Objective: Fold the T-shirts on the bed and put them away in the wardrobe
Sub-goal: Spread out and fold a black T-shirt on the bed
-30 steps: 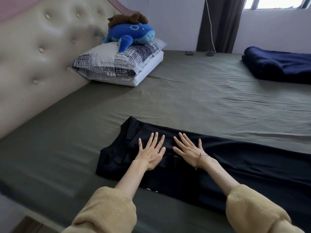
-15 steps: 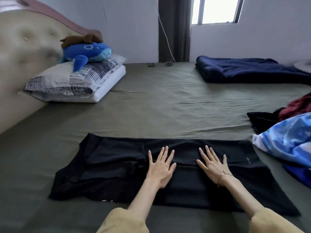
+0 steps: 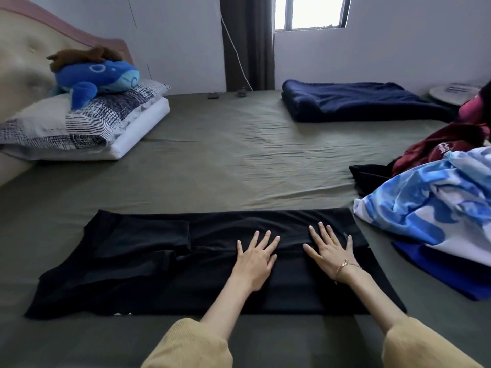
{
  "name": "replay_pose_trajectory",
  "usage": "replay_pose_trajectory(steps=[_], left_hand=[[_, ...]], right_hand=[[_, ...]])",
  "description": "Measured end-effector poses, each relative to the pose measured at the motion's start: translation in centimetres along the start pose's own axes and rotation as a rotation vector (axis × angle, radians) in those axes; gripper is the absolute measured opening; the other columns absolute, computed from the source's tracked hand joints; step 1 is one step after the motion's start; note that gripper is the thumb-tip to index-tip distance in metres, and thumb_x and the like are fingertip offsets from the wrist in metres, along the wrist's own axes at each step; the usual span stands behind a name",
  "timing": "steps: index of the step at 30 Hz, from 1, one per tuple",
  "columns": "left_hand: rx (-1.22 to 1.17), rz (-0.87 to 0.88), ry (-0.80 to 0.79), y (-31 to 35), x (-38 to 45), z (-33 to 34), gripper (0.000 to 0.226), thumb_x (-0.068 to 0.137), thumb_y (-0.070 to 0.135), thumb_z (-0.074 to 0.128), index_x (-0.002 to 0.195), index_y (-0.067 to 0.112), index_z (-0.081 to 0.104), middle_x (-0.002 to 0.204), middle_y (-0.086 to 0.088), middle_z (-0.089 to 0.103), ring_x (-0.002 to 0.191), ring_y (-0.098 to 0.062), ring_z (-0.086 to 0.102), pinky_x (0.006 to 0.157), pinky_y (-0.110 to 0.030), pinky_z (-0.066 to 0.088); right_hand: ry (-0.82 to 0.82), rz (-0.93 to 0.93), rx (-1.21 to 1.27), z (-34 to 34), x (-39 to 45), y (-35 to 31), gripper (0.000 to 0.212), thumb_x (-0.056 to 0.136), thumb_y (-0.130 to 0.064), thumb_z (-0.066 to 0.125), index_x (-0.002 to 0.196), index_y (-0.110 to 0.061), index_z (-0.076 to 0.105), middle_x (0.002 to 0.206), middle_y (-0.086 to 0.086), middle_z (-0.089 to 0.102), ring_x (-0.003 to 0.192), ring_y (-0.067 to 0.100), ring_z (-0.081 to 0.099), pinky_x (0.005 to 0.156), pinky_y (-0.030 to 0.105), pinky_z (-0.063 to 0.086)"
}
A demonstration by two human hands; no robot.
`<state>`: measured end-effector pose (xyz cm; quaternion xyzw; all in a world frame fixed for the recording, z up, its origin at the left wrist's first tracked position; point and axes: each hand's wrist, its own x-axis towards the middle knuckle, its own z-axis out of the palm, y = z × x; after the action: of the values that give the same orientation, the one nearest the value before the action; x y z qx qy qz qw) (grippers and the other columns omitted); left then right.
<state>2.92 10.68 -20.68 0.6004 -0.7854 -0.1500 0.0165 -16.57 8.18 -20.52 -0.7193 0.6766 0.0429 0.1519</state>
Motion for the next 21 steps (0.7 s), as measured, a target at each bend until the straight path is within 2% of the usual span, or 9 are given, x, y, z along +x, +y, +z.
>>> replay_pose_trajectory(steps=[4,9,13,16,17,19,21], left_hand=[[-0.031,0.032,-0.019,0.1,-0.2,-0.2,0.049,0.104,0.025,0.024,0.151,0.031,0.01,0.159,0.011,0.0,0.147,-0.013,-0.008,0.114,-0.059,0.002],[-0.021,0.048,-0.008,0.3,-0.6,-0.3,0.05,0.104,0.016,0.025,0.151,0.03,0.015,0.159,0.01,0.004,0.147,-0.013,-0.004,0.115,-0.059,0.005],[0.036,0.056,0.011,1.0,-0.3,0.1,0.05,0.104,0.027,0.023,0.152,0.028,0.008,0.159,0.007,-0.005,0.146,-0.011,-0.01,0.115,-0.056,0.001],[0.077,0.081,0.003,2.6,0.1,1.1,0.052,0.102,0.041,0.011,0.152,0.027,0.0,0.159,0.006,-0.01,0.145,-0.01,-0.013,0.115,-0.053,-0.005],[0.074,0.087,0.001,3.2,0.2,1.3,0.059,0.097,0.05,0.0,0.151,0.027,-0.003,0.159,0.006,-0.011,0.145,-0.009,-0.014,0.114,-0.053,-0.007],[0.046,0.108,0.011,4.6,0.4,1.9,0.087,0.074,0.065,-0.022,0.151,0.027,-0.007,0.158,0.006,-0.014,0.145,-0.008,-0.015,0.113,-0.051,-0.011],[0.032,0.119,0.007,5.7,0.7,2.3,0.099,0.058,0.06,-0.027,0.15,0.027,-0.008,0.158,0.007,-0.015,0.144,-0.008,-0.015,0.113,-0.05,-0.014]], right_hand=[[-0.011,-0.024,0.018,-0.1,0.1,-0.4,0.06,0.099,-0.051,0.018,0.15,-0.029,-0.006,0.156,-0.003,-0.018,0.144,0.01,-0.017,0.11,0.058,-0.01],[0.021,-0.001,0.023,-0.2,-0.2,0.1,0.058,0.1,-0.047,0.022,0.15,-0.029,-0.001,0.158,-0.001,-0.012,0.145,0.011,-0.011,0.113,0.052,-0.006],[0.205,0.174,0.032,-0.2,-0.8,0.9,0.056,0.099,-0.043,0.029,0.149,-0.021,0.014,0.158,0.005,0.004,0.146,0.017,0.003,0.116,0.046,0.005],[0.36,0.392,0.17,-0.3,-1.6,2.0,0.052,0.095,-0.036,0.042,0.14,-0.014,0.029,0.148,0.014,0.025,0.137,0.026,0.023,0.108,0.046,0.026],[0.378,0.437,0.214,-0.4,-1.9,2.3,0.051,0.094,-0.036,0.045,0.136,-0.009,0.033,0.142,0.015,0.032,0.133,0.028,0.028,0.104,0.044,0.031],[0.403,0.492,0.293,-0.6,-2.2,3.1,0.051,0.093,-0.036,0.048,0.13,-0.003,0.037,0.134,0.016,0.038,0.128,0.03,0.033,0.098,0.043,0.037],[0.391,0.545,0.408,-0.8,-2.3,3.5,0.054,0.093,-0.037,0.05,0.128,0.001,0.038,0.134,0.018,0.04,0.126,0.032,0.038,0.095,0.042,0.039]])
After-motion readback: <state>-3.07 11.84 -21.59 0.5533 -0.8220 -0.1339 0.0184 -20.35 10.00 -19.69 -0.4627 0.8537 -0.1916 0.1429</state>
